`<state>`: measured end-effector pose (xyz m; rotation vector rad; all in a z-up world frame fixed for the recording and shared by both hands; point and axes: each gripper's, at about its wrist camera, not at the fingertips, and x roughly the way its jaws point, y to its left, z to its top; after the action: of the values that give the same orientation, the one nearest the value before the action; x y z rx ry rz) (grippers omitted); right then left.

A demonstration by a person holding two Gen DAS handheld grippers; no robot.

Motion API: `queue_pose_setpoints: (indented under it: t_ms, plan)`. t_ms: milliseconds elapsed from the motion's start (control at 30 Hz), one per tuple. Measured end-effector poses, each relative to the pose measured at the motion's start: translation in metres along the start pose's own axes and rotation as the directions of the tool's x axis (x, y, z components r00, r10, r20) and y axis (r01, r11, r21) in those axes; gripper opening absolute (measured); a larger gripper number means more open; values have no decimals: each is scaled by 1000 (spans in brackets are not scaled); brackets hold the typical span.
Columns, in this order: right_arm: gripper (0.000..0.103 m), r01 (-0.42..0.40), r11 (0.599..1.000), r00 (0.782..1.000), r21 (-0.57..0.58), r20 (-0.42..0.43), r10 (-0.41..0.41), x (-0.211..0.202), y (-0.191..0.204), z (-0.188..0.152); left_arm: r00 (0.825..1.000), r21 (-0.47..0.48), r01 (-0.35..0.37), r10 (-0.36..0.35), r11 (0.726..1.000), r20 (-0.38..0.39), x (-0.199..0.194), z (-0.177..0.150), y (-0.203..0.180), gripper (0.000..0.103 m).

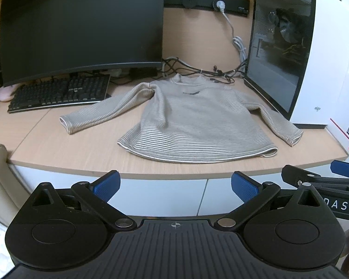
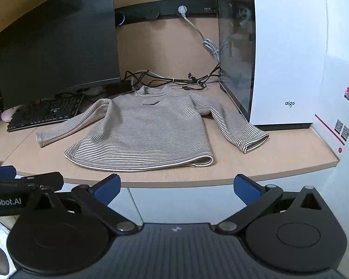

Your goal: Fold clothes

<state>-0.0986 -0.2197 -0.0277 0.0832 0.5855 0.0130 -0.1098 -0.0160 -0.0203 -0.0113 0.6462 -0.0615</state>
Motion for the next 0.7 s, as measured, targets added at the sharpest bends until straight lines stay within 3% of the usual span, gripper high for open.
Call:
queue_pose_setpoints:
  t_ms: [700]
  plan:
    - [103, -5, 1000, 1000, 2, -20, 5, 7, -1, 1, 1000, -3, -3, 3, 1000, -23, 6, 1, 2, 103]
